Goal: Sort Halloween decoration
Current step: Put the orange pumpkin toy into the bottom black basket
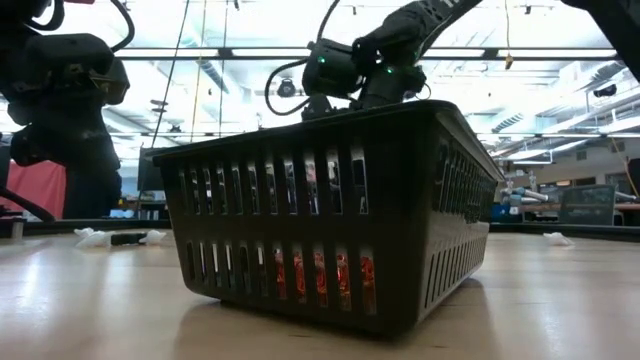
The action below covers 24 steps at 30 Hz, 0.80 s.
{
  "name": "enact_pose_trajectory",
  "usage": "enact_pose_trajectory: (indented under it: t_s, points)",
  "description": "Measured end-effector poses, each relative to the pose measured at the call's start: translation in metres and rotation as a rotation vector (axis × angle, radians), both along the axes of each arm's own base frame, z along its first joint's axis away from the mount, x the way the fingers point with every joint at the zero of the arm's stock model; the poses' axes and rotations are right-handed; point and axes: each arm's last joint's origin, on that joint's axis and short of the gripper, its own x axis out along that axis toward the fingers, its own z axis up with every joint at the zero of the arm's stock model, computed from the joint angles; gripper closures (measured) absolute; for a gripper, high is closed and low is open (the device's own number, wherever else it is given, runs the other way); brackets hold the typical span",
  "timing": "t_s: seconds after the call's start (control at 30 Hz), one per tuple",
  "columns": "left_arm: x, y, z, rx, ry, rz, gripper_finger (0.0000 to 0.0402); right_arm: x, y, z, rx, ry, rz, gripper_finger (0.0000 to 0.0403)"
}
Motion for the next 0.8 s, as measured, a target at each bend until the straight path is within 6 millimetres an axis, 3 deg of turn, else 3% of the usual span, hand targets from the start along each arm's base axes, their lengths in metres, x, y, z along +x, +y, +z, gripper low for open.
enact_pose_trajectory:
  t_s: [0.27, 0.8]
  points:
    - [0.000, 0.000, 0.000, -0.003, -0.004, 0.002, 0.0237, 0.000, 0.005, -0.006, -0.088, -0.018, -0.020, 0.0178]
    - [0.000, 0.000, 0.000, -0.006, -0.005, 0.005, 0.0237, -0.005, 0.014, -0.026, -0.157, -0.095, -0.031, 0.0206]
